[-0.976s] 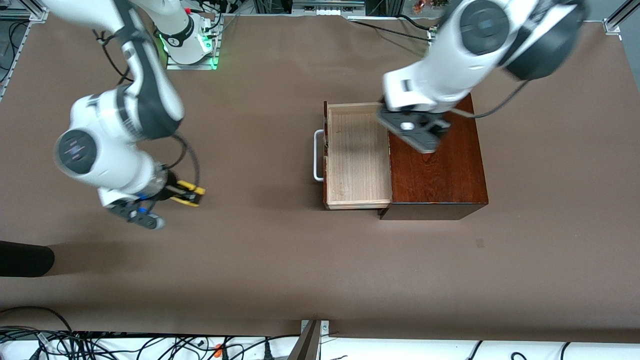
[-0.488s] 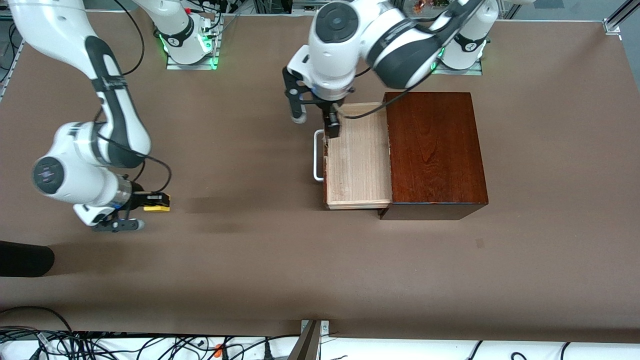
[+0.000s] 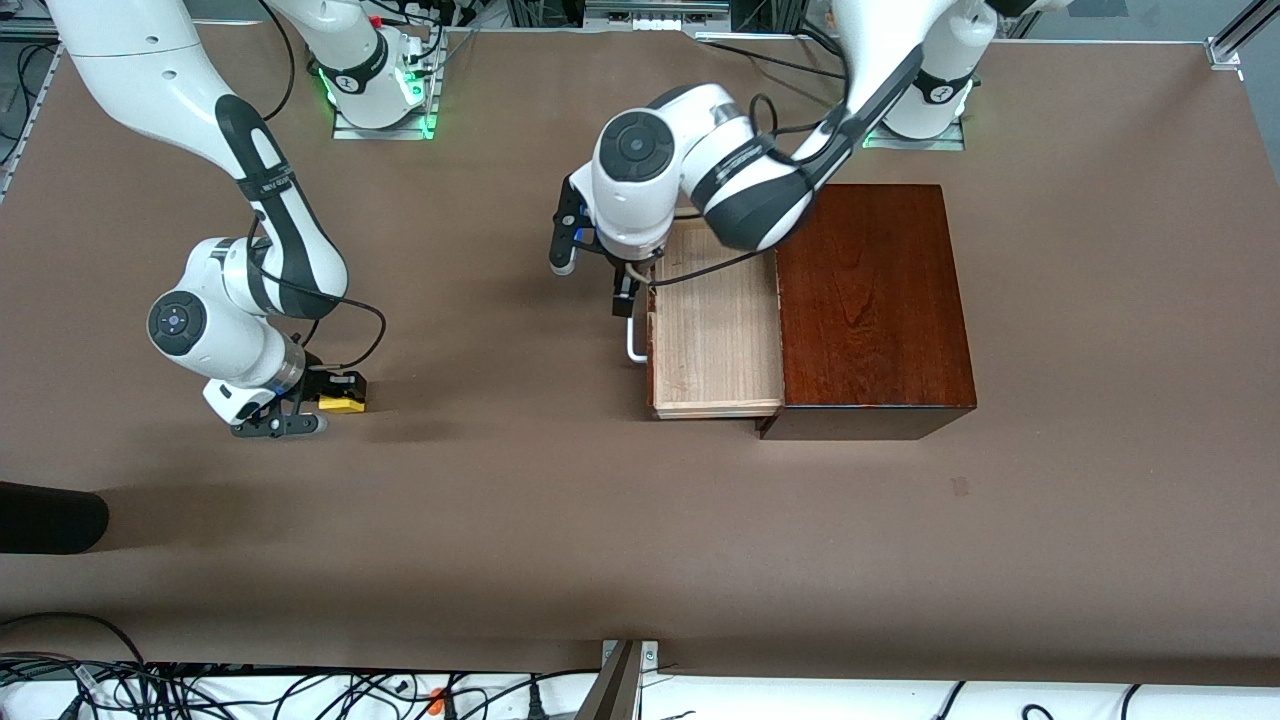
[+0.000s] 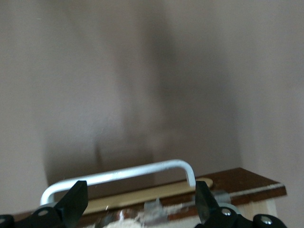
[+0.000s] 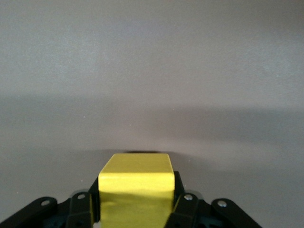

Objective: Open drawer, take yellow block, close drawer
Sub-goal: 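Carry the cube aside with the right gripper while the left gripper reaches the handle, then set the cube on the table and open the right gripper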

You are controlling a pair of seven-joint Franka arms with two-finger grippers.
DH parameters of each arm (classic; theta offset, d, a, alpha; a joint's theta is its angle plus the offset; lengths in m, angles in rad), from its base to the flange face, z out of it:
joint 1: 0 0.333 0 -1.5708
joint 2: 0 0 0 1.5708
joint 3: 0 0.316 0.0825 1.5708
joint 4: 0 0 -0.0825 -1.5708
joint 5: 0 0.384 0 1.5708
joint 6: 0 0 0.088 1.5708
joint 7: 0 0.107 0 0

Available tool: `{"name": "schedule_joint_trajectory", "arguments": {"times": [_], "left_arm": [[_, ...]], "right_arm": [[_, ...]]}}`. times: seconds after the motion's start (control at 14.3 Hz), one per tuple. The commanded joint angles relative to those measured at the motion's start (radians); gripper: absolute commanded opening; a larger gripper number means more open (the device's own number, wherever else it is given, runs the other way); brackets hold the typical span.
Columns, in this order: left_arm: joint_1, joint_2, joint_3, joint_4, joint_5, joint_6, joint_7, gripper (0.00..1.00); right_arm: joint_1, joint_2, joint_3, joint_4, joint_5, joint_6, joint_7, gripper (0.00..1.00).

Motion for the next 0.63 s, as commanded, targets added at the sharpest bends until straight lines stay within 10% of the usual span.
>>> {"name": "schedule_joint_trajectory", "arguments": {"times": [0.0, 0.56], "left_arm": [[-0.034, 0.046, 0.009, 0.045, 0.069, 0.012, 0.024, 1.00], [-0.030, 0.066, 0.010, 0.036, 0.189, 0.007, -0.010, 1.00]], "right_arm": [[-0.001, -0.026, 0.004, 0.002, 0.008, 0.004, 0.032, 1.00], [-0.004, -0.098, -0.024, 0.179, -0.008, -0.305, 0.015, 1.00]]}}
